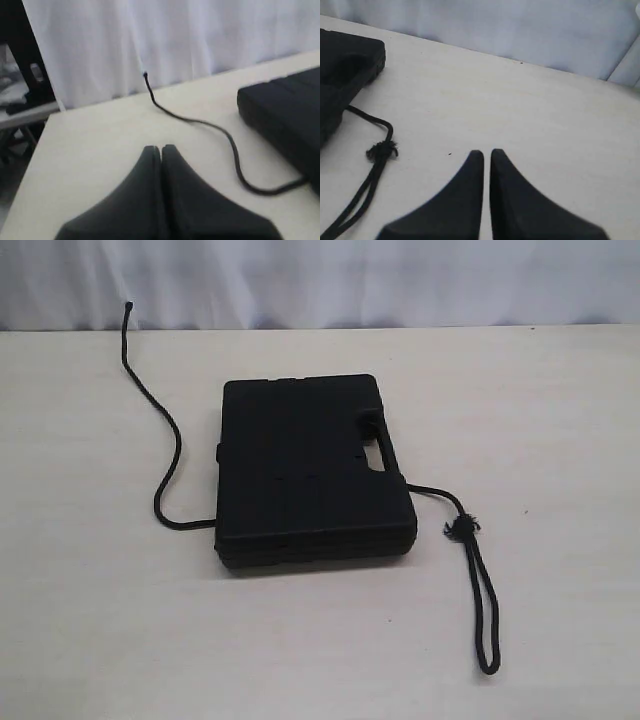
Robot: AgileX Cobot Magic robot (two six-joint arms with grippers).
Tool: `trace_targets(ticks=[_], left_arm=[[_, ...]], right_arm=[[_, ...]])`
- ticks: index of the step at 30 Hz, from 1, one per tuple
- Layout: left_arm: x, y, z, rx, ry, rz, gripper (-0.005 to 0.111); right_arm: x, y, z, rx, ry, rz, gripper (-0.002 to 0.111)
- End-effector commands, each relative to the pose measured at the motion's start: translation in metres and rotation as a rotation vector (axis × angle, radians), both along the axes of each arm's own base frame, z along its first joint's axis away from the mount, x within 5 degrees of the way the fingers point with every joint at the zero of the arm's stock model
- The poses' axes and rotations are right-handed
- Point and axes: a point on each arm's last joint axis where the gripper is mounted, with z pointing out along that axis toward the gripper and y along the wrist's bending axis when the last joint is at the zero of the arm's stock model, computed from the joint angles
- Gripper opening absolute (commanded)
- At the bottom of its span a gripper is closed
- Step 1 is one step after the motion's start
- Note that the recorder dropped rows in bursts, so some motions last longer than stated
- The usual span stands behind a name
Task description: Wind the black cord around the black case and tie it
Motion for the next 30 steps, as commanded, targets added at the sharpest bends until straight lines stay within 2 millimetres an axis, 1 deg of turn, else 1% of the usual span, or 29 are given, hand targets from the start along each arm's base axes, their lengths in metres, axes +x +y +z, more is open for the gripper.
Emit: trace_targets(ticks=[1,3,5,9,11,12,13,14,16,17,18,19,20,21,24,27,29,30], left_arm=[[0.0,-0.002,0.025,-0.07,-0.288,-0.02,0.0],[-0.002,-0.002,0.037,-0.032,-0.421,-0.028,0.0],[-0.006,-0.004,0.05,0.011,-0.569,-0.041,0.0],[-0.017,-0.006,0.067,0.035,-0.794,-0.061,0.0],[-0.023,-0.007,0.075,-0.071,-0.901,-0.103,0.0],[-0.024,-0.007,0.077,-0.149,-0.928,-0.13,0.0],[-0.026,-0.007,0.078,-0.284,-0.949,-0.179,0.0],[-0.026,-0.007,0.078,-0.372,-0.948,-0.208,0.0],[-0.022,-0.007,0.074,-0.579,-0.881,-0.251,0.0],[-0.013,-0.005,0.062,-0.725,-0.715,-0.211,0.0],[-0.008,-0.004,0.054,-0.742,-0.619,-0.165,0.0],[-0.003,-0.003,0.039,-0.751,-0.459,-0.086,0.0],[-0.002,-0.003,0.037,-0.75,-0.433,-0.073,0.0],[-0.002,-0.003,0.038,-0.749,-0.442,-0.078,0.0],[-0.002,-0.003,0.038,-0.749,-0.452,-0.082,0.0],[-0.004,-0.004,0.045,-0.745,-0.517,-0.112,0.0],[-0.007,-0.004,0.051,-0.721,-0.585,-0.143,0.0],[-0.006,-0.004,0.052,-0.717,-0.587,-0.144,0.0]], right_arm=[[0.001,-0.005,0.01,-0.331,-0.086,0.012,0.004],[0.002,-0.005,0.017,-0.521,-0.144,0.024,0.004],[0.002,-0.003,0.025,-0.625,-0.222,0.046,0.004],[0.002,0.003,0.033,-0.645,-0.33,0.076,0.004],[0.002,0.004,0.036,-0.641,-0.363,0.084,0.004],[0.002,0.005,0.036,-0.61,-0.376,0.085,0.004],[0.001,0.005,0.038,-0.503,-0.402,0.081,0.004],[0.001,0.006,0.04,-0.308,-0.435,0.071,0.004],[0.0,0.004,0.045,0.219,-0.5,0.043,0.004],[-0.001,0.0,0.047,0.713,-0.534,0.003,0.004],[-0.001,-0.002,0.047,0.857,-0.538,-0.012,0.004],[-0.001,-0.004,0.046,1.061,-0.54,-0.044,0.004],[-0.001,-0.005,0.046,1.118,-0.541,-0.054,0.004],[-0.001,-0.006,0.045,1.186,-0.541,-0.067,0.004],[-0.001,-0.006,0.045,1.187,-0.541,-0.067,0.004],[-0.001,-0.006,0.046,1.187,-0.543,-0.066,0.004],[-0.003,-0.009,0.05,1.192,-0.61,-0.058,0.004],[-0.005,-0.009,0.058,1.109,-0.665,-0.027,0.004]])
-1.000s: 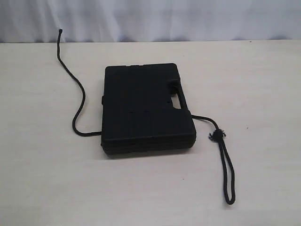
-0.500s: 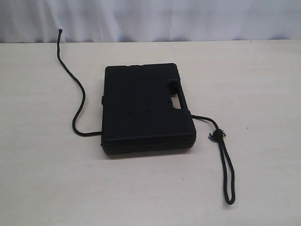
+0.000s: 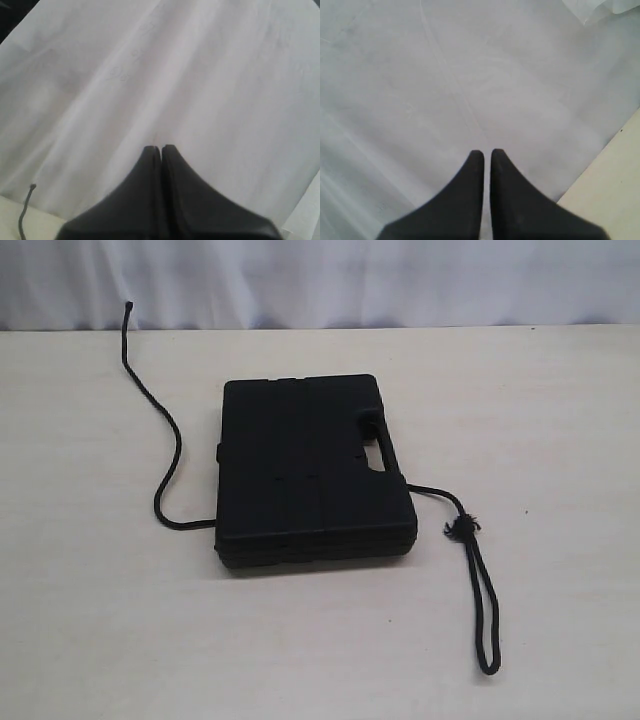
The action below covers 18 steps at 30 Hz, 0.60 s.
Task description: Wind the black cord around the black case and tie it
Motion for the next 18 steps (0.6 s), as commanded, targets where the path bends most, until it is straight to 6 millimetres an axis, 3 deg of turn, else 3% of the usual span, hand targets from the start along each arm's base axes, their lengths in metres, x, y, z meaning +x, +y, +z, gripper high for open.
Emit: trace_targets(ticks=[1,2,5,8,13,15,18], left_arm=[[0.001,0.0,0.013,0.02,-0.052,0.001,0.0],[0.009,0.0,0.025,0.026,0.012,0.004,0.0],[0.038,-0.001,0.067,0.183,0.156,0.023,0.0],[0.075,0.004,0.093,0.323,0.387,0.072,0.0],[0.14,0.0,0.107,0.55,0.87,0.023,0.0],[0.162,-0.014,0.104,0.689,1.021,-0.133,0.0],[0.189,-0.043,0.083,0.794,1.198,-0.491,0.0]], right_arm=[[-0.006,-0.001,0.024,-0.156,-0.137,-0.061,0.004],[-0.003,0.004,0.043,-0.309,-0.11,-0.057,0.004],[0.021,0.007,0.081,-0.487,0.107,-0.018,0.004],[0.049,0.004,0.097,-0.602,0.373,0.013,0.004],[0.098,-0.002,0.089,-0.789,0.88,0.163,0.004],[0.113,0.0,0.082,-0.84,0.985,0.26,0.004],[0.131,0.008,0.068,-0.819,1.041,0.395,0.004]])
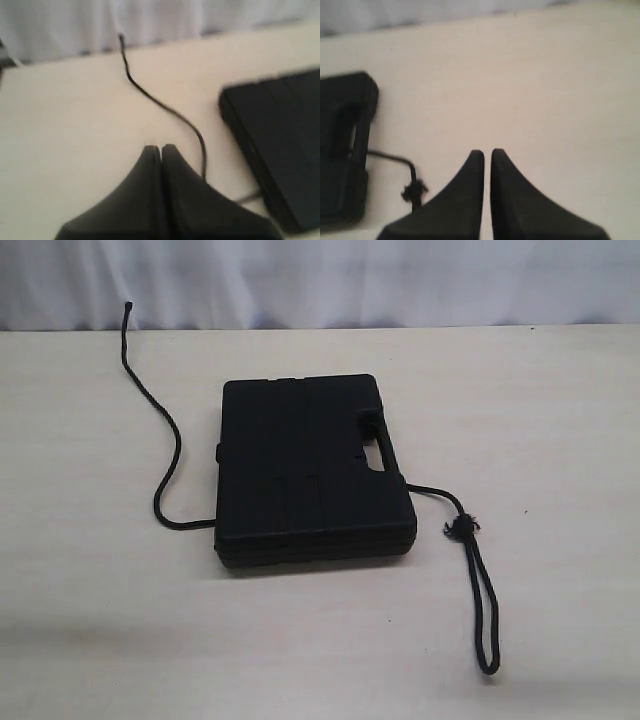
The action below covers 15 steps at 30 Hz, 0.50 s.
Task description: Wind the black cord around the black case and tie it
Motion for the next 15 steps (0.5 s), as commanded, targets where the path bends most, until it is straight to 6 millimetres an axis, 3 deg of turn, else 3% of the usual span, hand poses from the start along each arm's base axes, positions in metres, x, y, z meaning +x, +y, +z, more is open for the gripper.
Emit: trace_targets(ticks=[1,7,11,15], left_arm=[[0.034,-0.04,-0.03,-0.004,0.406,-0.407,0.0],[0.063,-0.073,-0.075,-0.12,0.51,-0.703,0.0],[0.076,-0.085,-0.093,-0.213,0.505,-0.782,0.001],[0.077,-0.091,-0.094,-0.241,0.479,-0.852,0.016]], right_arm=[[0.024,0.01,-0.021,0.048,0.173,0.131,0.004],[0.049,0.035,-0.042,0.256,0.228,0.34,0.007],[0.068,0.046,-0.052,0.384,0.193,0.402,0.023],[0.093,0.048,-0.074,0.45,0.253,0.395,0.045]])
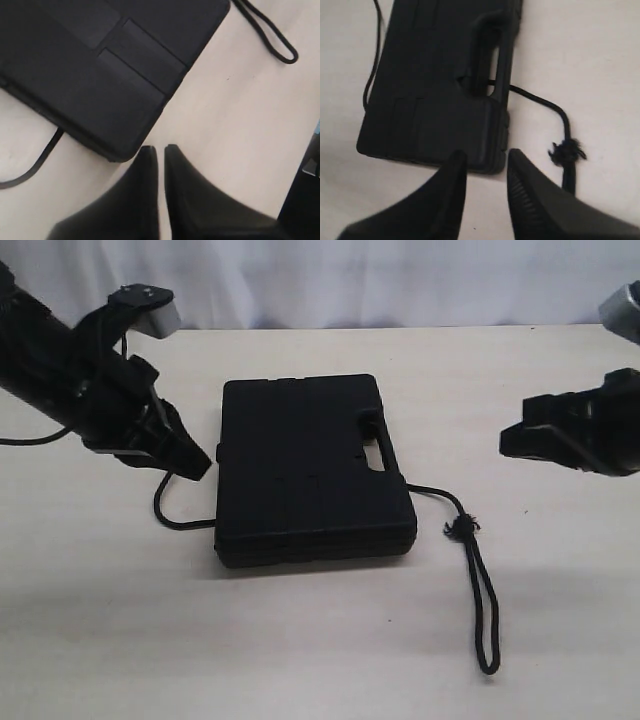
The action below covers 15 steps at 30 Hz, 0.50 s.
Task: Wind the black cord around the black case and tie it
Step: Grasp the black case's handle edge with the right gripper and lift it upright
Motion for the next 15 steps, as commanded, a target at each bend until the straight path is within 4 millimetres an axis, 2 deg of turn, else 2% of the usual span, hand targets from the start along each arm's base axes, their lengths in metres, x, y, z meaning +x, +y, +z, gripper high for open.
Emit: trace_targets(ticks=[1,4,7,10,12,15], left_arm=[[0.002,-0.009,0.004,-0.077,-0.036,-0.056,0.022],[-0.001,-0.017,0.005,-0.096,-0.035,-0.09,0.038],[-0.007,-0.034,0.003,-0.084,-0.057,-0.185,0.048],[-0.014,-0.05,0.001,-0.031,-0.115,-0.295,0.05],[-0.013,-0.054,-0.001,0.031,-0.169,-0.32,0.05],[-0.01,-0.054,-0.004,0.109,-0.227,-0.315,0.05]], right_arm=[[0.033,0.002,-0.02,0.052,0.052,0.009,0.051],[0.063,0.006,-0.033,0.07,0.117,0.054,0.054],[0.098,0.021,-0.042,-0.026,0.134,0.125,0.054],[0.129,0.039,-0.06,-0.152,0.192,0.163,0.054],[0.146,0.049,-0.077,-0.251,0.231,0.182,0.054],[0.166,0.065,-0.094,-0.31,0.259,0.201,0.054]])
